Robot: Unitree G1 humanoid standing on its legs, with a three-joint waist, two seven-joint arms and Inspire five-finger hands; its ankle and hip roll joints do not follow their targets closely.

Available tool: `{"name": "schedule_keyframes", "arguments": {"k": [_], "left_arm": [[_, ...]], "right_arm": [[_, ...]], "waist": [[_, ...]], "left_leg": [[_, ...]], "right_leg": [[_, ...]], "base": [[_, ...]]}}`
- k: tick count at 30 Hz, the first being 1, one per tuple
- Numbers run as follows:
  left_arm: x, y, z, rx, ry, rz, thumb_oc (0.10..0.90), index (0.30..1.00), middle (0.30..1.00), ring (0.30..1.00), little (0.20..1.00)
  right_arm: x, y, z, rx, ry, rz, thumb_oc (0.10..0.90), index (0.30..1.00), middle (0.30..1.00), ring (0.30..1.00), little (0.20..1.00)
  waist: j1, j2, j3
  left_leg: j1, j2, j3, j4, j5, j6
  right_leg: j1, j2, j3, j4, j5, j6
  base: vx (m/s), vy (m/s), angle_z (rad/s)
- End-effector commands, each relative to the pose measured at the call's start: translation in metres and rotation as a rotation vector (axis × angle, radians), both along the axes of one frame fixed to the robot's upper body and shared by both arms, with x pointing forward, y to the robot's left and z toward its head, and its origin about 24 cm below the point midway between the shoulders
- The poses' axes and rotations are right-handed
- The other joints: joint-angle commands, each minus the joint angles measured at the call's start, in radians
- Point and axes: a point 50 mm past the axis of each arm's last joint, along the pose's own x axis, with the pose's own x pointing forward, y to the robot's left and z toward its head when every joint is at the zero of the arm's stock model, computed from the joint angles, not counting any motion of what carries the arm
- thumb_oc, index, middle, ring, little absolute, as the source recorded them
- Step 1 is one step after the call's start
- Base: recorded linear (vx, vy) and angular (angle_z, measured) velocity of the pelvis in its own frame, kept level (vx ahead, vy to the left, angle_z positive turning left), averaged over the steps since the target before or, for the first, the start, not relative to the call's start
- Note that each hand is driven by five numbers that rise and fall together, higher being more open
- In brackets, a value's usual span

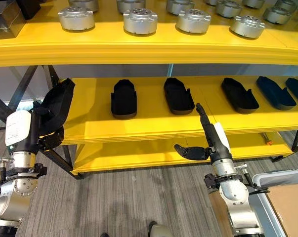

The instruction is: Move parts from the plastic box to the shelf.

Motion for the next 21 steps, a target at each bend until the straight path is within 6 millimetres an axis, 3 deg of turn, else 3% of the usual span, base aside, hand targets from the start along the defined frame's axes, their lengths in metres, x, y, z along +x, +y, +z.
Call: {"name": "schedule_keyframes", "arguments": {"k": [1, 3, 6, 7, 8, 10, 11, 15, 16, 18, 21], "left_arm": [[0.006, 0.008, 0.058, 0.124, -0.263, 0.007, 0.4, 0.3, 0.3, 0.3, 0.3], [0.006, 0.007, 0.054, 0.114, -0.246, 0.001, 0.4, 0.3, 0.3, 0.3, 0.3], [0.005, 0.008, 0.053, 0.109, -0.247, 0.012, 0.4, 0.3, 0.3, 0.3, 0.3], [0.005, 0.009, 0.05, 0.108, -0.238, 0.019, 0.4, 0.3, 0.3, 0.3, 0.3], [0.003, 0.01, 0.046, 0.102, -0.229, 0.026, 0.4, 0.3, 0.3, 0.3, 0.3], [0.002, 0.012, 0.045, 0.102, -0.229, 0.033, 0.4, 0.3, 0.3, 0.3, 0.3], [0.001, 0.012, 0.045, 0.096, -0.235, 0.028, 0.4, 0.3, 0.3, 0.3, 0.3], [0.001, 0.015, 0.048, 0.113, -0.246, 0.045, 0.4, 0.3, 0.3, 0.3, 0.3], [-0.001, 0.018, 0.048, 0.137, -0.234, 0.057, 0.4, 0.3, 0.3, 0.3, 0.3], [-0.002, 0.018, 0.048, 0.146, -0.229, 0.055, 0.4, 0.3, 0.3, 0.3, 0.3], [-0.002, 0.019, 0.048, 0.161, -0.22, 0.054, 0.4, 0.3, 0.3, 0.3, 0.3]], "right_arm": [[0.008, 0.001, 0.047, 0.009, -0.237, 0.052, 0.9, 1.0, 1.0, 1.0, 1.0], [0.008, -0.003, 0.049, 0.002, -0.239, 0.04, 0.9, 1.0, 1.0, 1.0, 1.0], [0.006, -0.007, 0.049, 0.004, -0.239, 0.021, 0.9, 1.0, 1.0, 1.0, 1.0], [0.007, -0.008, 0.048, 0.007, -0.235, 0.015, 0.9, 1.0, 1.0, 1.0, 1.0], [0.007, -0.009, 0.048, 0.007, -0.238, 0.011, 0.9, 1.0, 1.0, 1.0, 1.0], [0.006, -0.012, 0.047, -0.001, -0.237, -0.005, 0.9, 1.0, 1.0, 1.0, 1.0], [0.005, -0.014, 0.046, -0.003, -0.234, -0.017, 0.9, 1.0, 1.0, 1.0, 1.0], [0.007, -0.012, 0.045, -0.015, -0.235, -0.018, 0.9, 1.0, 1.0, 1.0, 1.0], [0.004, -0.014, 0.042, -0.027, -0.22, -0.029, 0.9, 1.0, 1.0, 1.0, 1.0], [0.002, -0.016, 0.039, -0.029, -0.206, -0.037, 0.9, 1.0, 1.0, 1.0, 1.0], [-0.003, -0.019, 0.031, -0.019, -0.177, -0.072, 0.9, 1.0, 1.0, 1.0, 1.0]], "waist": [[-0.009, -0.032, -0.067], [0.021, -0.043, -0.027], [0.023, -0.039, -0.025], [0.027, -0.034, -0.025], [0.032, -0.021, -0.03], [0.026, -0.013, -0.037], [0.033, 0.001, -0.038], [0.043, 0.024, -0.037], [0.041, 0.038, -0.054], [0.041, 0.036, -0.061], [0.042, 0.015, -0.075]], "left_leg": [[-0.076, 0.112, -0.075, 0.224, 0.061, -0.075], [-0.152, 0.096, -0.139, 0.344, 0.149, -0.075], [-0.187, 0.07, -0.175, 0.343, 0.119, -0.061], [-0.201, 0.027, -0.201, 0.299, 0.09, -0.049], [-0.212, -0.008, -0.225, 0.173, 0.058, -0.033], [-0.203, 0.02, -0.211, 0.082, 0.103, -0.039], [-0.22, 0.051, -0.223, -0.004, 0.157, -0.047], [-0.208, 0.066, -0.252, -0.081, 0.19, -0.067], [-0.181, 0.071, -0.233, -0.097, 0.187, -0.068], [-0.179, 0.067, -0.222, -0.077, 0.177, -0.065], [-0.219, 0.034, -0.183, 0.06, 0.105, -0.047]], "right_leg": [[0.143, 0.027, -0.007, -0.193, 0.044, -0.007], [0.158, 0.047, -0.018, -0.189, 0.044, -0.04], [0.156, 0.044, -0.028, -0.183, 0.028, -0.043], [0.157, 0.038, -0.03, -0.18, 0.02, -0.038], [0.163, 0.04, -0.025, -0.183, 0.012, -0.028], [0.17, 0.04, -0.022, -0.187, 0.006, -0.022], [0.186, 0.032, -0.014, -0.19, -0.003, -0.009], [0.208, 0.029, 0.014, -0.183, -0.023, 0.003], [0.228, 0.018, 0.017, -0.187, -0.033, 0.012], [0.24, 0.005, 0.016, -0.191, -0.033, 0.017], [0.274, -0.059, 0.014, -0.216, -0.019, 0.042]], "base": [[-0.04, -0.278, -0.06], [-0.09, -0.278, -0.07], [0.0, -0.097, 0.0], [0.12, 0.031, 0.3], [0.17, 0.076, 0.32], [0.15, 0.083, 0.09], [0.15, 0.096, 0.02], [0.16, 0.122, -0.26], [0.2, 0.178, -0.51], [0.15, 0.152, -0.39], [0.17, 0.214, -0.16]]}}
